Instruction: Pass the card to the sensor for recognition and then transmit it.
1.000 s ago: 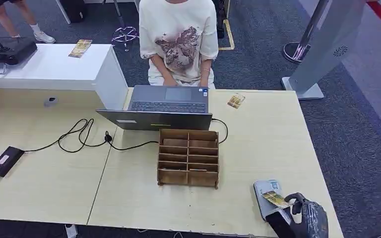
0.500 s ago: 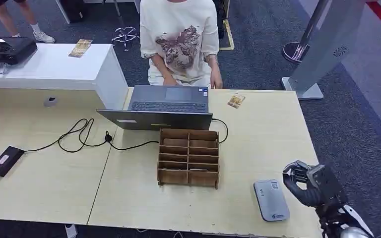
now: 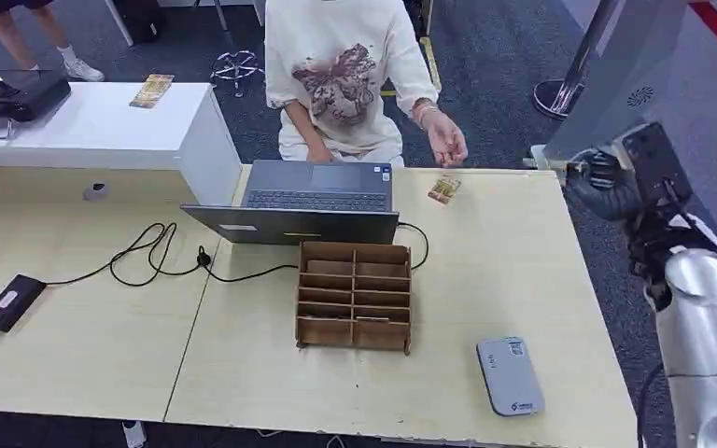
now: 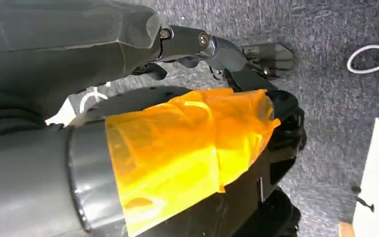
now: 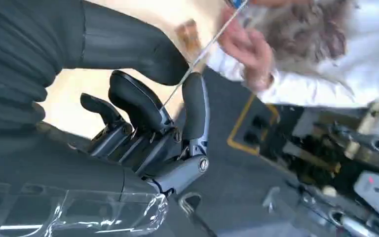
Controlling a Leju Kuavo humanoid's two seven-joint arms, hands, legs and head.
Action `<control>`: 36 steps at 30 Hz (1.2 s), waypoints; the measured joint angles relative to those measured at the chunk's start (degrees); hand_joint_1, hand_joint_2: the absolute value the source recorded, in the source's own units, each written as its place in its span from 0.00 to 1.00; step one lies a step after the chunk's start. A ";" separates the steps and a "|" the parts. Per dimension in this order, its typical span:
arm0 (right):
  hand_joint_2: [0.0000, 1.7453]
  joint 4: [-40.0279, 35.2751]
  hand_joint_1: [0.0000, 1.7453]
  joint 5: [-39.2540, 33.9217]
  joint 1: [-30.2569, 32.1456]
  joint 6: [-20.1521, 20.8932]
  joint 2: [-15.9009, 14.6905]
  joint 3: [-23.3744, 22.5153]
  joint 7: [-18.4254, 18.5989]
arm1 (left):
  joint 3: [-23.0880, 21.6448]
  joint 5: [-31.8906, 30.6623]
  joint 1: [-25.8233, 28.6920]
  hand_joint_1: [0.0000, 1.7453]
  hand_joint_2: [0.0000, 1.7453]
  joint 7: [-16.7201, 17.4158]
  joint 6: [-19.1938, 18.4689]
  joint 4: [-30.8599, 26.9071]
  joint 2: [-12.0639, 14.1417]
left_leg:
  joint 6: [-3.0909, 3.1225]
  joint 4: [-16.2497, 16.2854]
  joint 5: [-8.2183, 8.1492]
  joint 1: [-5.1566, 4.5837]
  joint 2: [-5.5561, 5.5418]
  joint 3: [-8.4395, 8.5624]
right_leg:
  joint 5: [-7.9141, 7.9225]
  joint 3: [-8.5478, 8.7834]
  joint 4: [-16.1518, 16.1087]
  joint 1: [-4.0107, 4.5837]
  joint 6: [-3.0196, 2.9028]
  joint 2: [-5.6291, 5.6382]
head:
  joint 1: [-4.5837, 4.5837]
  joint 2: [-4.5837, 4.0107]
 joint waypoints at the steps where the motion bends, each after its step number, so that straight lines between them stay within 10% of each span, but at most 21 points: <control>1: 1.00 1.61 1.00 1.46 -2.95 -1.97 0.80 1.13 0.48 | -0.13 -0.24 -0.08 0.00 0.00 0.09 0.07 0.00 0.07 | 0.00 0.01 0.00 0.00 0.02 0.00 | 0.00 -0.04 0.03 0.00 0.00 0.03 | 0.04 0.02; 8: 1.00 10.64 1.00 15.76 -16.13 -13.99 5.78 8.47 2.23 | -0.85 -1.10 -0.41 0.00 0.00 0.92 0.42 0.00 0.33 | -0.13 0.01 0.10 0.03 -0.10 -0.11 | 0.00 -0.22 0.16 0.01 -0.02 -0.05 | 0.00 0.02; 13: 1.00 17.65 1.00 39.28 -22.06 -25.98 8.12 15.18 6.25 | -1.97 -2.32 -0.80 0.00 0.00 1.47 0.46 0.00 0.28 | -0.12 0.01 0.11 0.03 -0.11 -0.17 | 0.01 -0.28 0.17 0.01 -0.03 -0.07 | -0.03 0.02; 20: 1.00 28.48 1.00 67.08 -25.09 -29.54 8.31 22.56 9.11 | -3.61 -3.32 -1.16 0.00 0.00 3.67 0.57 0.02 0.24 | -0.12 0.15 0.11 0.03 -0.14 -0.22 | 0.01 -0.25 0.17 0.01 -0.03 -0.13 | 0.00 0.02; 36: 1.00 37.89 0.84 69.65 -24.83 -29.21 8.36 23.90 7.28 | -4.22 -3.35 -0.74 0.00 0.00 3.83 0.59 0.02 0.31 | -0.12 0.23 0.11 0.03 -0.14 -0.29 | 0.02 -0.29 0.18 0.02 -0.04 -0.12 | 0.02 0.00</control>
